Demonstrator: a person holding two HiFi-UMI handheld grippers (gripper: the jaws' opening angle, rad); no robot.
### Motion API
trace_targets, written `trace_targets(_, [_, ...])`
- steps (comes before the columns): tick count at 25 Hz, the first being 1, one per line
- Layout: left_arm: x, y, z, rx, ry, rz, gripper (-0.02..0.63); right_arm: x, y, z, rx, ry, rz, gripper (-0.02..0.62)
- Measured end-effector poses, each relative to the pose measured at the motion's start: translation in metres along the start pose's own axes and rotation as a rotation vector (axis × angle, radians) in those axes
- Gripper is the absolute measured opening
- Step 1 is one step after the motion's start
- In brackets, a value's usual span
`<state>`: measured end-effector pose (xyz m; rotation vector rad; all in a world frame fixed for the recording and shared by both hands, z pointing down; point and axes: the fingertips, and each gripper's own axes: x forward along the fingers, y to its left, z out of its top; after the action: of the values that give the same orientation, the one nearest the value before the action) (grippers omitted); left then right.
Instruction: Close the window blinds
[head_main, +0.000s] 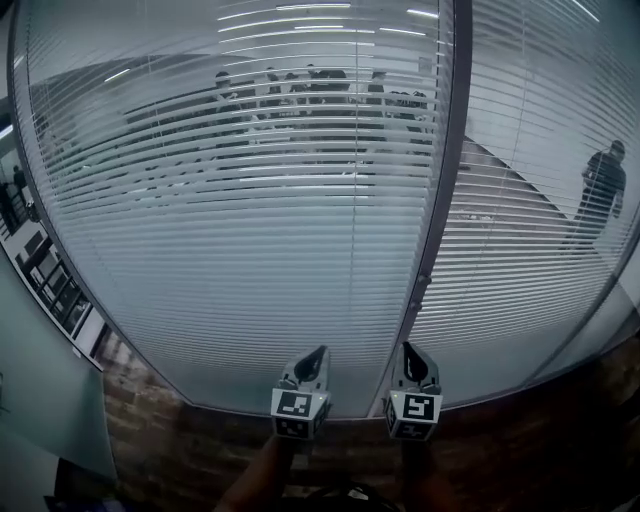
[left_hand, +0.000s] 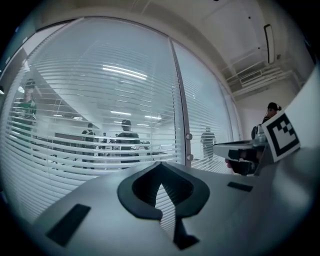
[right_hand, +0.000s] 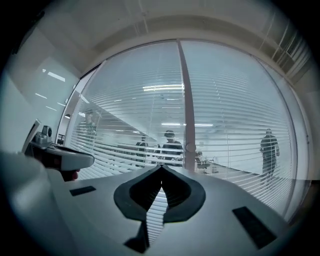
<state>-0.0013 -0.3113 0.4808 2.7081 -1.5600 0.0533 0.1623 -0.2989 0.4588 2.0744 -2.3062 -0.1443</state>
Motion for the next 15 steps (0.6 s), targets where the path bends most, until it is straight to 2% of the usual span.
trace_targets(4, [0.004,-0.012,0.002,0.018,-0.003,0.017,-0.005,0.004,-0.008,0.000,0.025,-0.018,0.023,0.003])
trace_targets(9, [0.016,-0.025,0.003,0.013,-0.013,0.047,-0.005,0.013,-0.018,0.001,0.000,-0.018,0.066,0.003])
trace_targets(13, [0.035,-0.029,0.001,0.022,0.002,0.038,-0.005,0.029,-0.039,0.014,0.002,-0.031,0.042,0.003])
trace_targets(15, [0.042,-0.030,0.004,0.028,-0.018,0.029,-0.005,0.033,-0.046,0.016,-0.001,-0.029,0.027,0.003])
